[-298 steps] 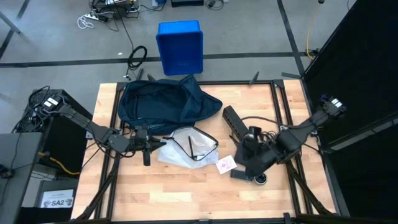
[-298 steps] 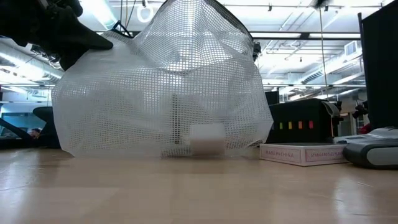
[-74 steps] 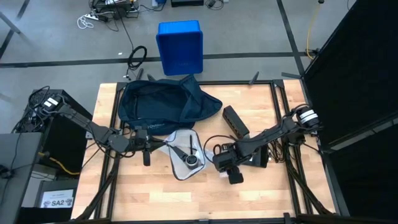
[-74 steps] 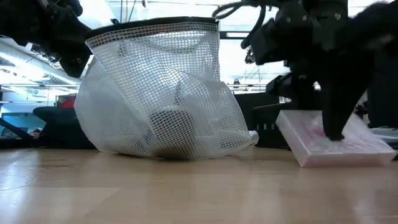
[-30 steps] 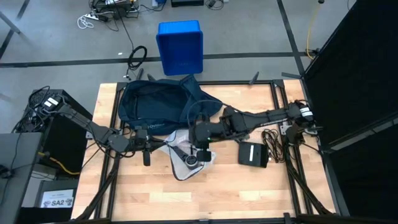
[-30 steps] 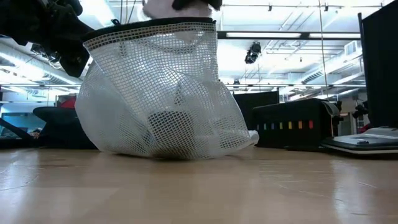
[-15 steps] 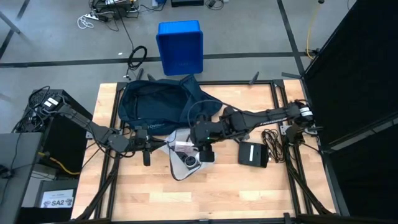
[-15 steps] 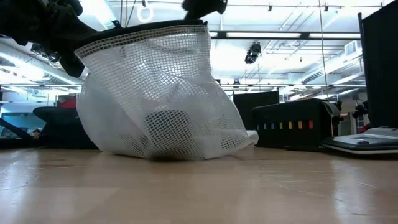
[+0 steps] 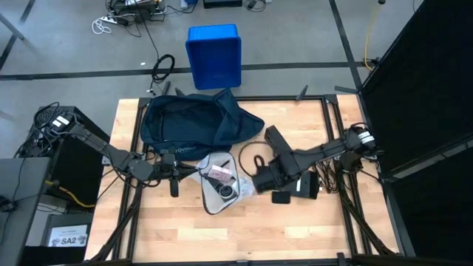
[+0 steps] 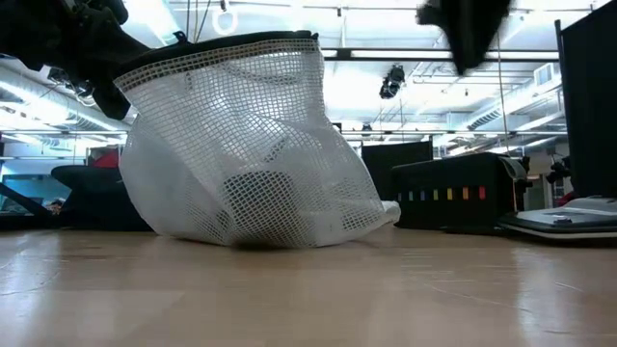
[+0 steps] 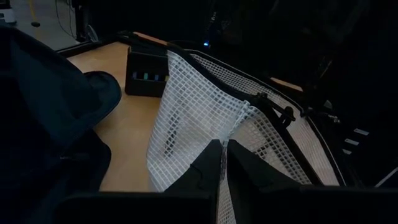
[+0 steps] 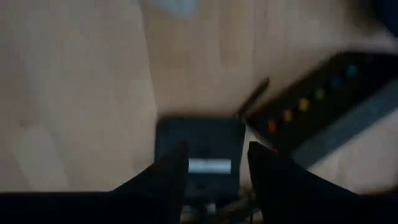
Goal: Unpack backpack
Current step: Put the black pen into the white mesh envelope
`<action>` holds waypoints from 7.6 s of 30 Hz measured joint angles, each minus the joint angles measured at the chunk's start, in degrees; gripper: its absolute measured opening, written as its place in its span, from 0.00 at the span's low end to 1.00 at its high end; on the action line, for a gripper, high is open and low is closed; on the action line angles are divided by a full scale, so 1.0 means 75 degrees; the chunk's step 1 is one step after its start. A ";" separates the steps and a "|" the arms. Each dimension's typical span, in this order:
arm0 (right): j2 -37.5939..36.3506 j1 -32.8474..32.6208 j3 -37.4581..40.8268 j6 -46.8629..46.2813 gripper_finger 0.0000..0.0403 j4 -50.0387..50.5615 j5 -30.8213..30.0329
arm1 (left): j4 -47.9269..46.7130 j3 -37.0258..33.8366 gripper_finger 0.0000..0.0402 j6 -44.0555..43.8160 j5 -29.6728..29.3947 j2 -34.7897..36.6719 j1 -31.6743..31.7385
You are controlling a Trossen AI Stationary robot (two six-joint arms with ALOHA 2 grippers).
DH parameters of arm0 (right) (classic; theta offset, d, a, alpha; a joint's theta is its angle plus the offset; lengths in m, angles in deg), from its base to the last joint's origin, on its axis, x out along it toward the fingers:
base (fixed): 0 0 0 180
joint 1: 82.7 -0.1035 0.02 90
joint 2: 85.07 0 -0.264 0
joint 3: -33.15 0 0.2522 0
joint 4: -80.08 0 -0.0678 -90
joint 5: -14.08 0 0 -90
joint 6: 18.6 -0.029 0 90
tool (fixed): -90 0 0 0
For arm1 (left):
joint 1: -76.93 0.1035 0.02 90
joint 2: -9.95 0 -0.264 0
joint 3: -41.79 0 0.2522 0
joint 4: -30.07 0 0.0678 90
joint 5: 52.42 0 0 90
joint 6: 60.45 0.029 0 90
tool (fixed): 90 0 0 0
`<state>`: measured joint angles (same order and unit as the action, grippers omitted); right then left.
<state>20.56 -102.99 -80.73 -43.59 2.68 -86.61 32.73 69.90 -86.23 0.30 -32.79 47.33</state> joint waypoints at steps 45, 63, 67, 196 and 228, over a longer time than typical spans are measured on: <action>-0.4599 -0.0276 0.8194 -0.4002 0.48 -0.5152 0.1125 | 0.0058 0.0000 0.00 0.0001 0.0000 -0.0003 0.0000; -0.4584 -0.1034 0.8206 -0.4115 0.37 -0.9696 0.1116 | 0.0058 0.0000 0.00 0.0000 0.0003 -0.0003 0.0000; -0.4584 -0.1182 0.8313 -0.4356 0.43 -0.9365 0.0919 | 0.0058 0.0000 0.00 0.0002 0.0000 -0.0002 -0.0002; -0.1407 -0.1196 0.6585 -0.5631 0.21 -0.8193 0.1252 | 0.0131 -0.0003 0.00 0.0000 0.0000 0.0000 0.0000; -0.1603 -0.2137 0.5712 -0.5966 0.16 -0.7823 0.0597 | 0.0124 -0.0003 0.00 0.0000 0.0000 -0.0001 0.0000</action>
<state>8.53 -119.01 -37.89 -88.34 -55.99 -82.14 33.66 69.88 -86.23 0.30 -32.80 47.33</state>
